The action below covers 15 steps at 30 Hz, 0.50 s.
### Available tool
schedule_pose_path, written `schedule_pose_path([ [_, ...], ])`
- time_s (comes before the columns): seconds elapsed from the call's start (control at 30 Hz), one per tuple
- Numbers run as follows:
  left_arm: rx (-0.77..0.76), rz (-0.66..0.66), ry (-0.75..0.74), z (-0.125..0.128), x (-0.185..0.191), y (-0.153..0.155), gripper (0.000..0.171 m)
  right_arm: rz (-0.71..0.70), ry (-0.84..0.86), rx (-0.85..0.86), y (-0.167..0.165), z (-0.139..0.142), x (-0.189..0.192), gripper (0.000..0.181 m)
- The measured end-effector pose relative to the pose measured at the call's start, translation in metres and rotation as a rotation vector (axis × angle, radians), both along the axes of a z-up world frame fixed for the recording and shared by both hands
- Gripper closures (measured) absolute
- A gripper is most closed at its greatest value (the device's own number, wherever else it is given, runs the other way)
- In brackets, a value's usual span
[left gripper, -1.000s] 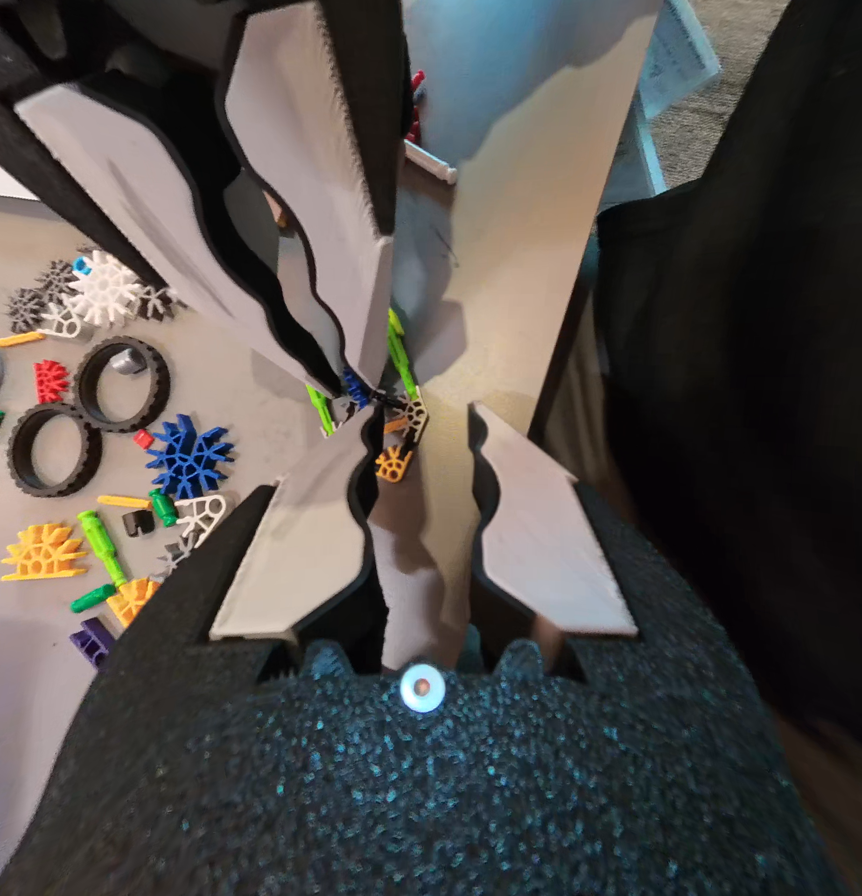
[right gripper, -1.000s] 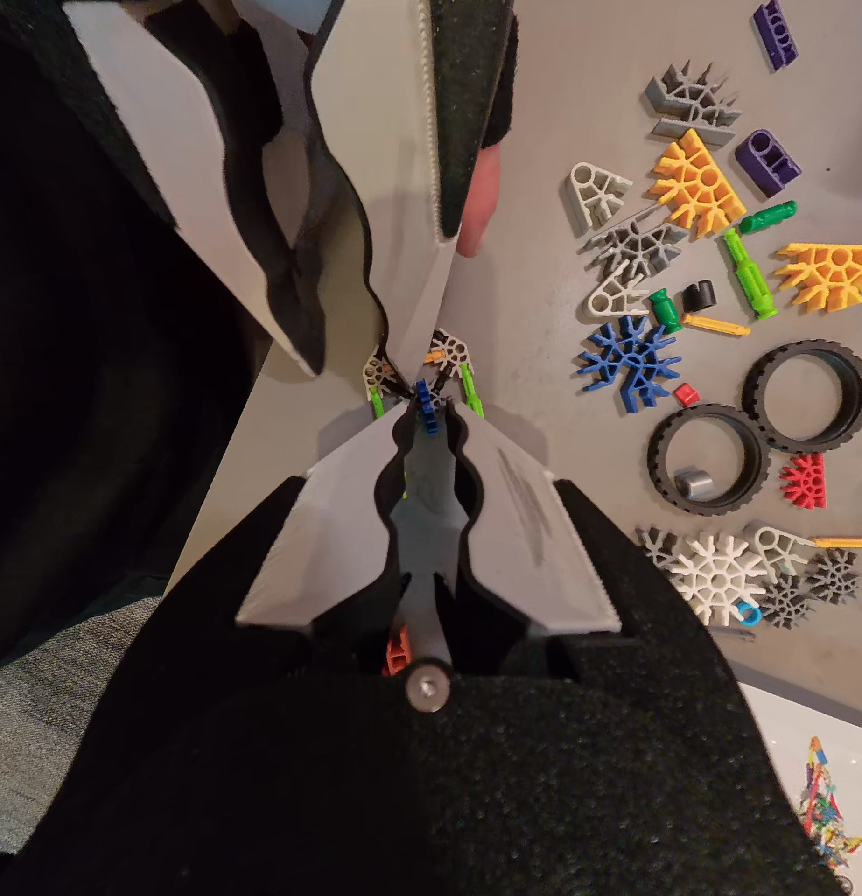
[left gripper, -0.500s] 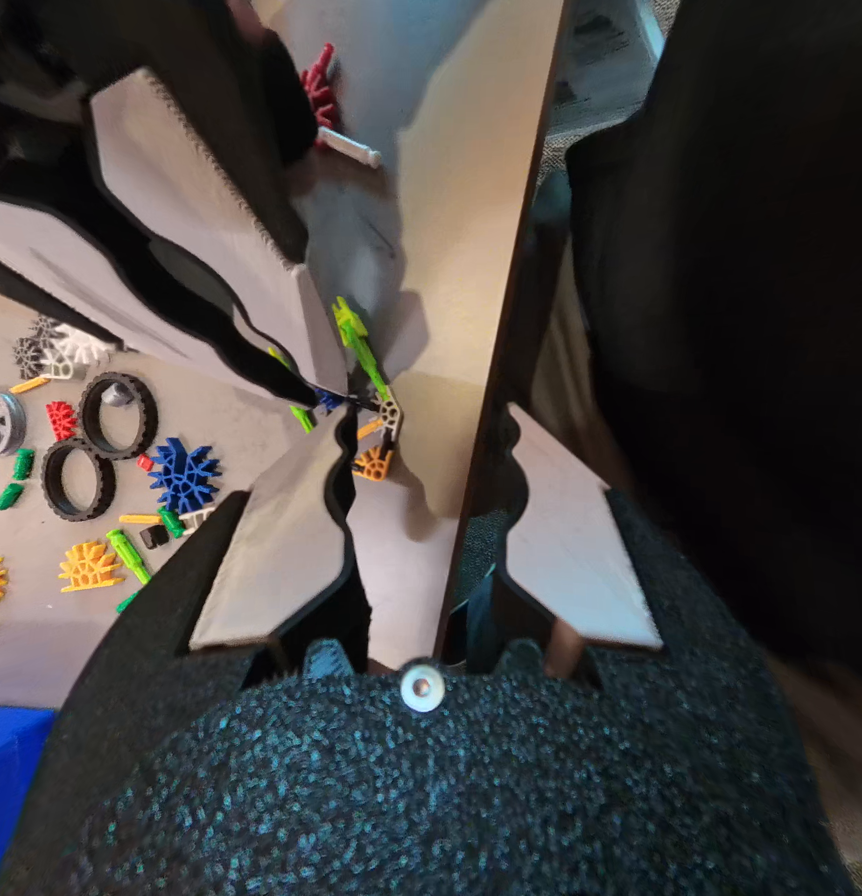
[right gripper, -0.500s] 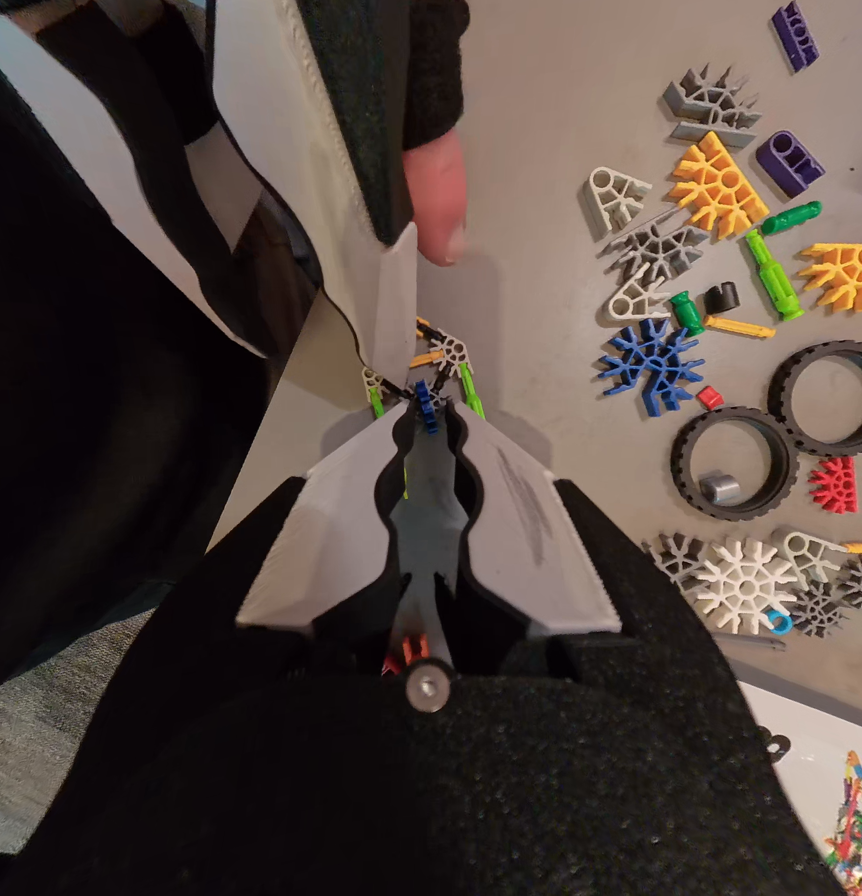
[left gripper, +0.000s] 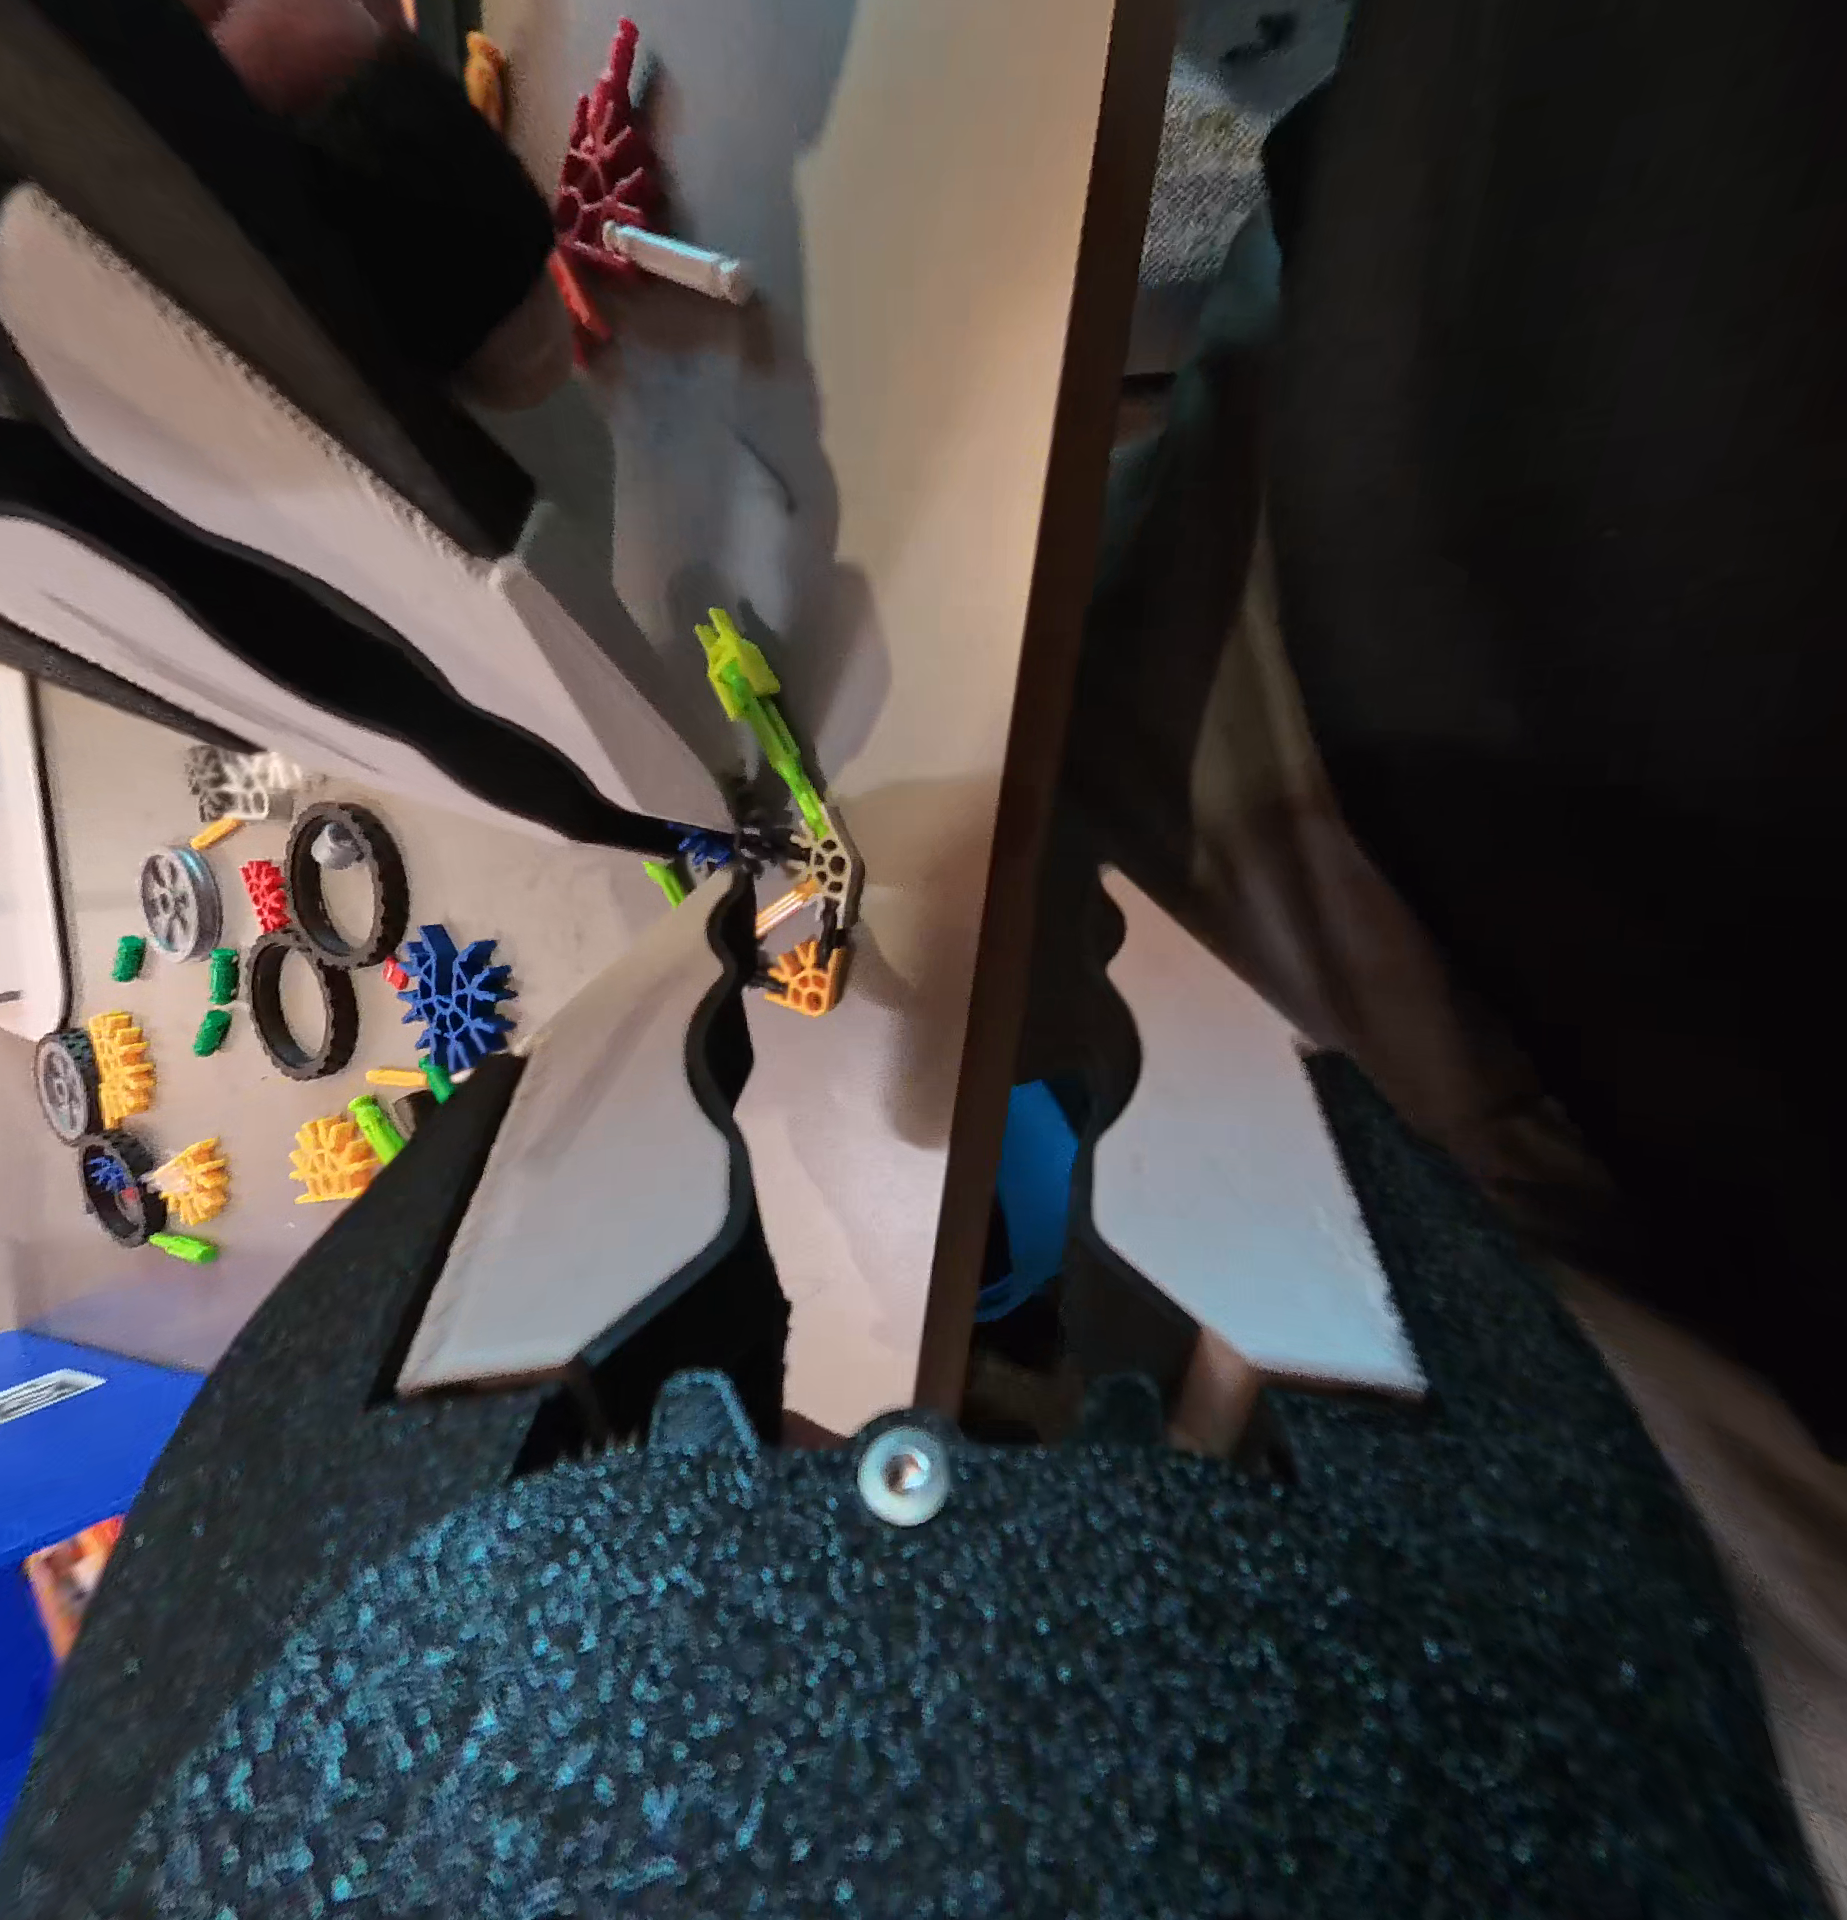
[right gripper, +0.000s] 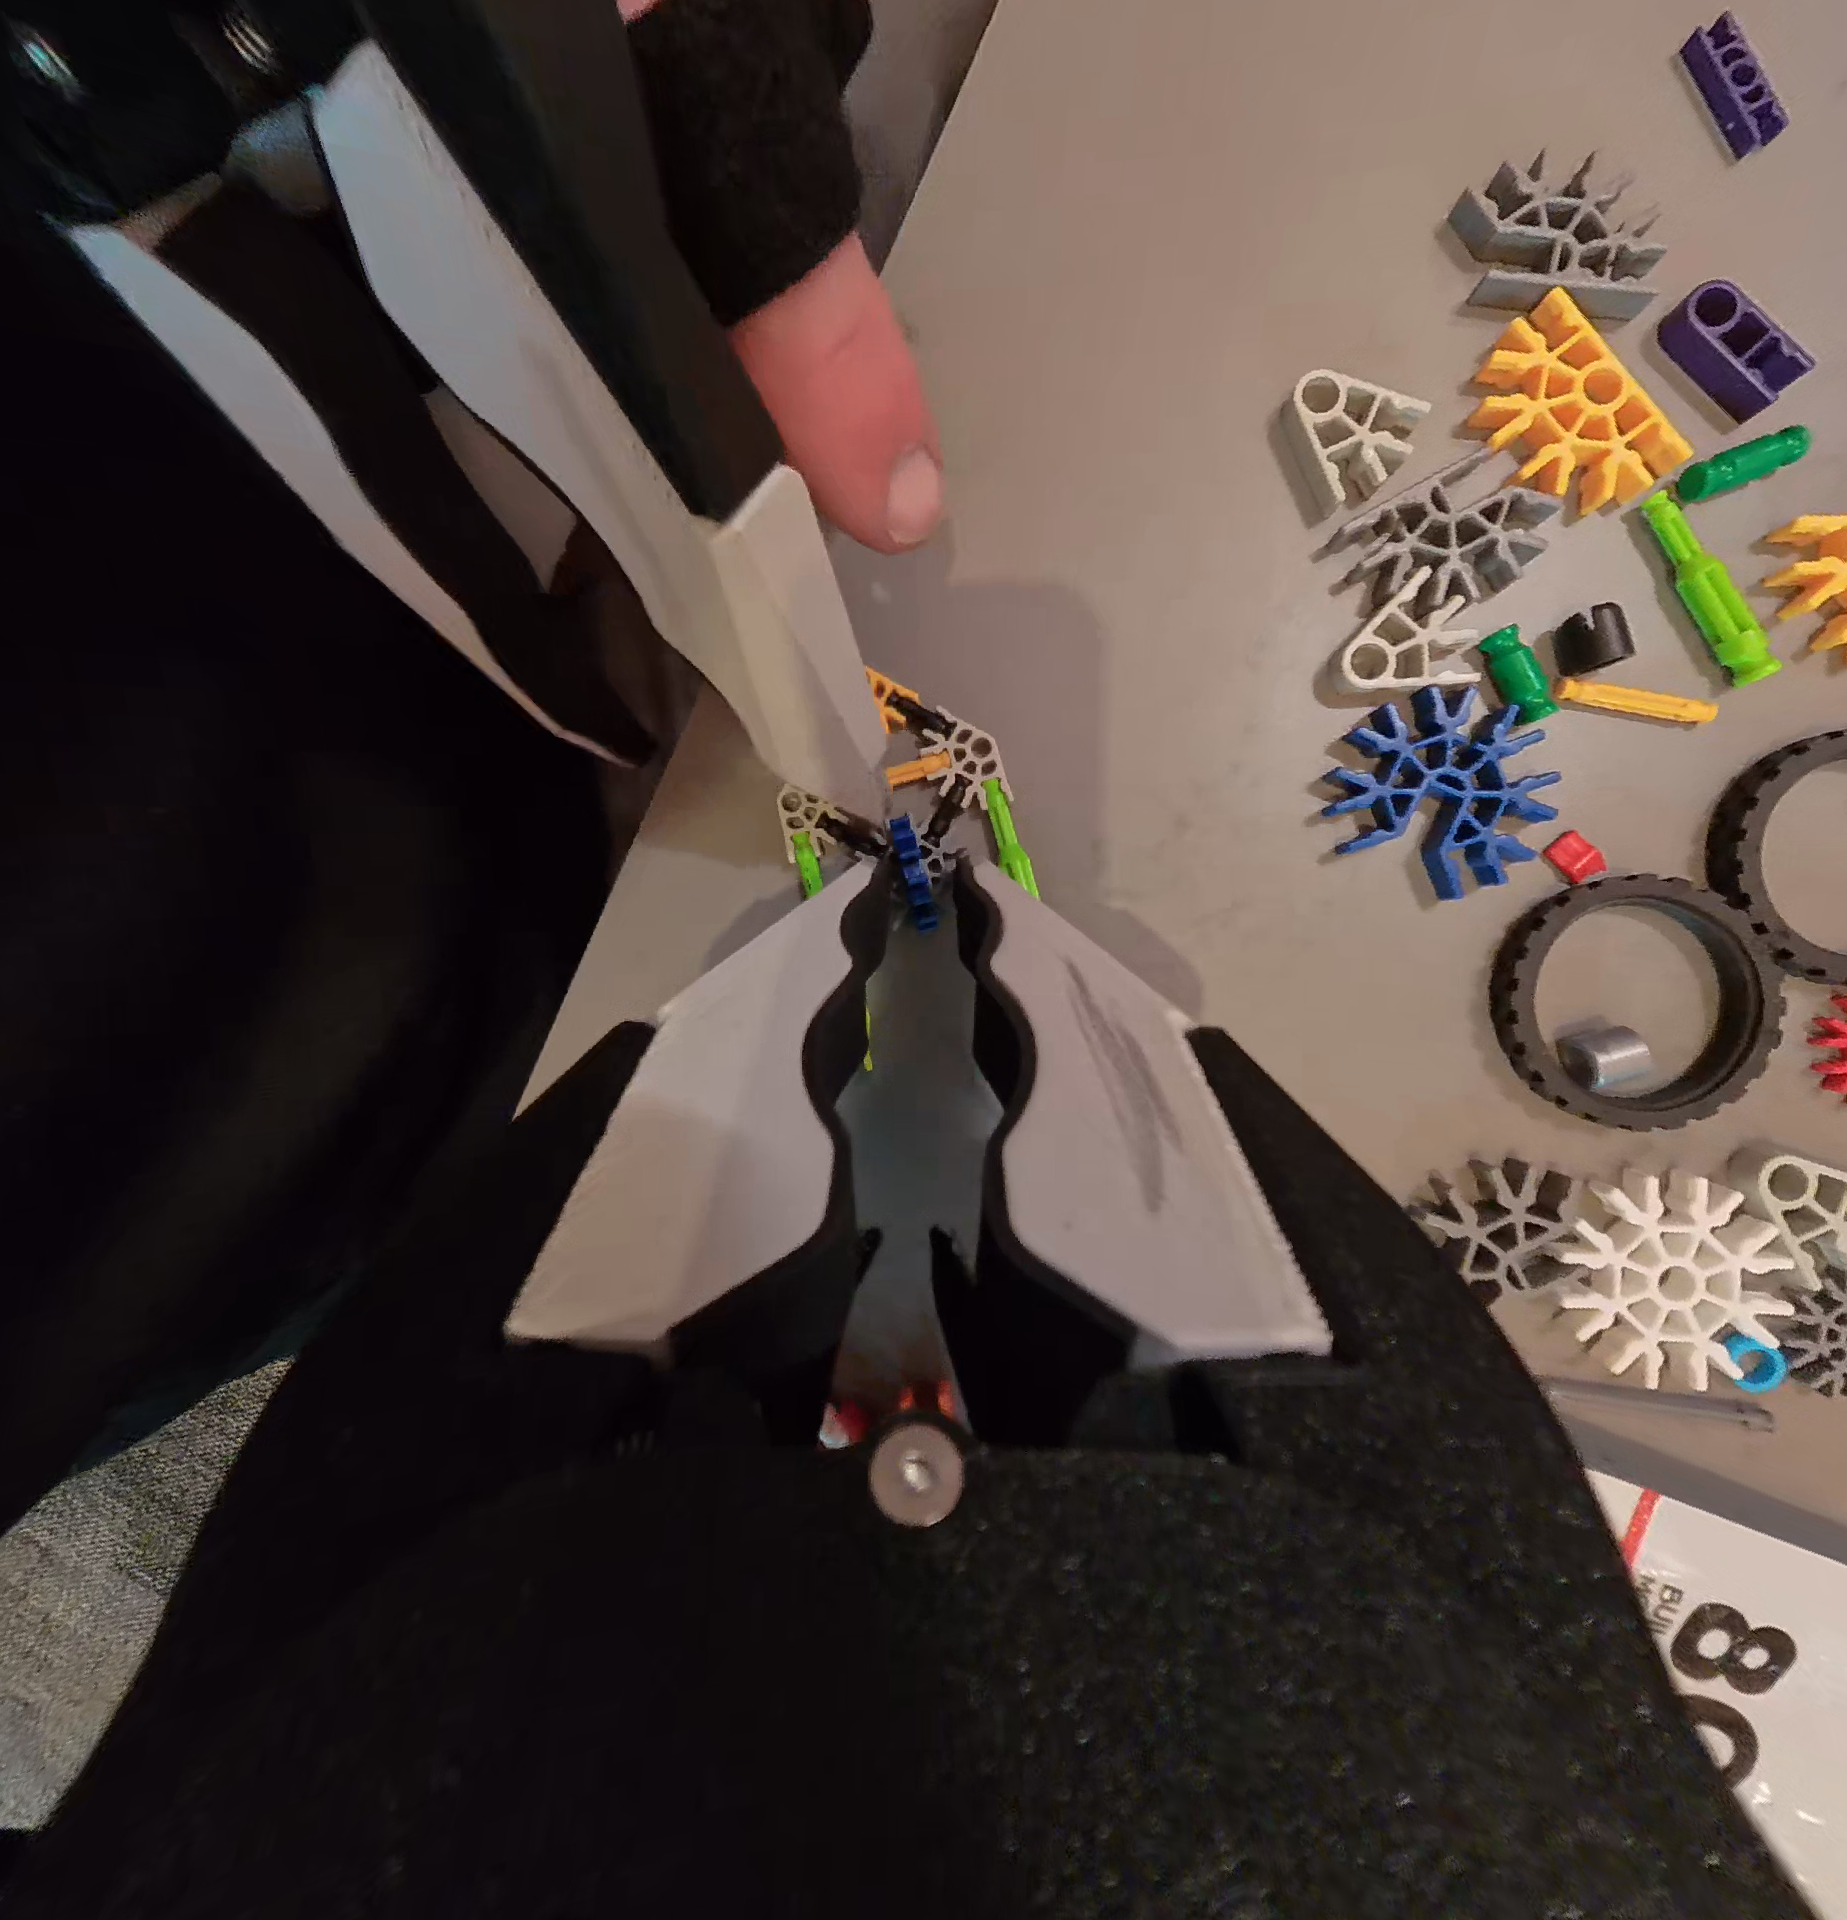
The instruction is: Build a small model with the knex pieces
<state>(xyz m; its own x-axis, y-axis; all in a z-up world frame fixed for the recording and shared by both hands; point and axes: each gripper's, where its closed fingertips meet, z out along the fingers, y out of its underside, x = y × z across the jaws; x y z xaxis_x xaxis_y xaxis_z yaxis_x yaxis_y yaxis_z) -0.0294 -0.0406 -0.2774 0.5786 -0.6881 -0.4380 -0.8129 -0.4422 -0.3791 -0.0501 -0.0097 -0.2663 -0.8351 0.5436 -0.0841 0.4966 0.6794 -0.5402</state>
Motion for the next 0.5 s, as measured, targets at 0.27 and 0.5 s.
schedule_pose_path([
  [0.27,0.034,-0.006,0.046,-0.0016,-0.002,0.0015,0.115,-0.005,0.006,0.006,-0.0002,0.0,0.0,0.169],
  [0.5,0.068,-0.02,0.059,-0.001,0.0007,0.0063,0.114,-0.004,0.006,-0.002,-0.0006,0.0,-0.0002,0.169],
])
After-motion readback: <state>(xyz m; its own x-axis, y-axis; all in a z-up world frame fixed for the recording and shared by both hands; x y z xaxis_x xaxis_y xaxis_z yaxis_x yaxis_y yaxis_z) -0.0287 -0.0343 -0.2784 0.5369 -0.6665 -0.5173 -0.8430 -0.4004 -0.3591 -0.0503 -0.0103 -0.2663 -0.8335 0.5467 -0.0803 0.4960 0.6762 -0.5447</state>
